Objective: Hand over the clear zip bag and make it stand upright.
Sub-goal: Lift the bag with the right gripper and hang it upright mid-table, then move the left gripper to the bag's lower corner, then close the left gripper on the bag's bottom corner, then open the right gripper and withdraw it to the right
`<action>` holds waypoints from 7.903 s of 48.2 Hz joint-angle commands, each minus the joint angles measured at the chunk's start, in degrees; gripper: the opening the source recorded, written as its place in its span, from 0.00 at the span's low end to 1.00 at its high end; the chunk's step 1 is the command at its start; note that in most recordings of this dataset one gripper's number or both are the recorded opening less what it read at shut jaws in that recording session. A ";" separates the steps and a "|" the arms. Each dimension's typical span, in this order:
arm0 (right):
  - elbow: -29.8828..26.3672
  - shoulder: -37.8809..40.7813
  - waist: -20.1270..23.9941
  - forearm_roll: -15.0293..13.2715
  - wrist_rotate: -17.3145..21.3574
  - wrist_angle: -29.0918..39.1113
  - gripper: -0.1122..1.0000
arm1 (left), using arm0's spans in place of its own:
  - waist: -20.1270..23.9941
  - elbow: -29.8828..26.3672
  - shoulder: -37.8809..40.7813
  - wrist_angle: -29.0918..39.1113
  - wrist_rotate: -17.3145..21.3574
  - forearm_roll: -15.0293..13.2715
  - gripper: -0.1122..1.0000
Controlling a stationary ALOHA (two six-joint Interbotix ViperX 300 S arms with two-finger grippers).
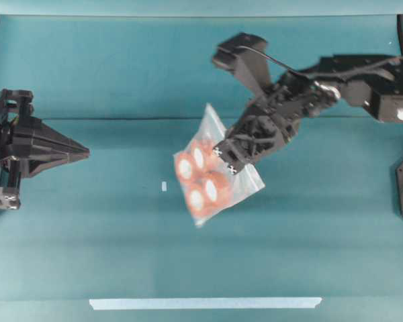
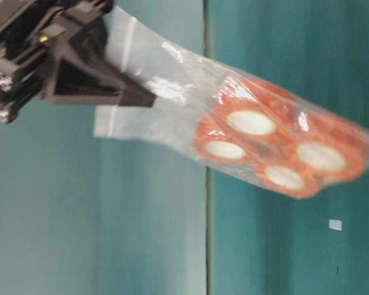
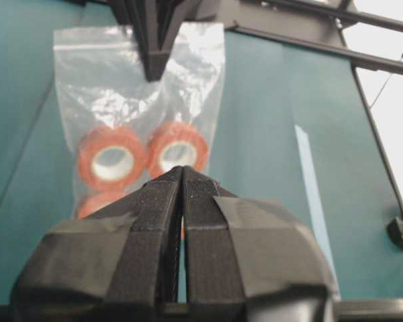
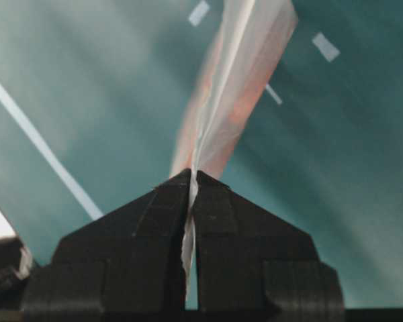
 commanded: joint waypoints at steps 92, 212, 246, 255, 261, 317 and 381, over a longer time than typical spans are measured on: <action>-18.11 9.76 0.62 -0.97 -44.56 18.98 0.10 | 4.13 -0.26 -1.76 2.81 -0.26 0.09 0.94; -14.85 9.93 1.93 -3.78 -43.95 15.38 0.10 | 1.93 -15.47 59.59 -27.16 -0.88 0.09 0.98; -14.77 10.02 1.93 -3.78 -43.59 15.38 0.10 | 2.20 -16.79 61.08 -27.42 -0.18 0.18 0.76; -14.59 10.02 1.93 -3.78 -43.59 15.38 0.10 | 2.20 -15.21 61.79 -27.51 1.85 0.18 0.33; -14.59 10.02 2.02 -3.87 -43.59 15.56 0.10 | 2.02 -15.38 61.96 -27.33 2.99 0.09 0.29; -14.41 10.02 2.64 -3.87 -43.42 17.75 0.39 | 0.53 -15.82 62.14 -25.49 7.47 0.18 0.29; -11.87 -4.22 4.04 -9.40 -34.28 13.01 0.90 | 0.53 -15.29 61.96 -24.43 7.38 0.18 0.29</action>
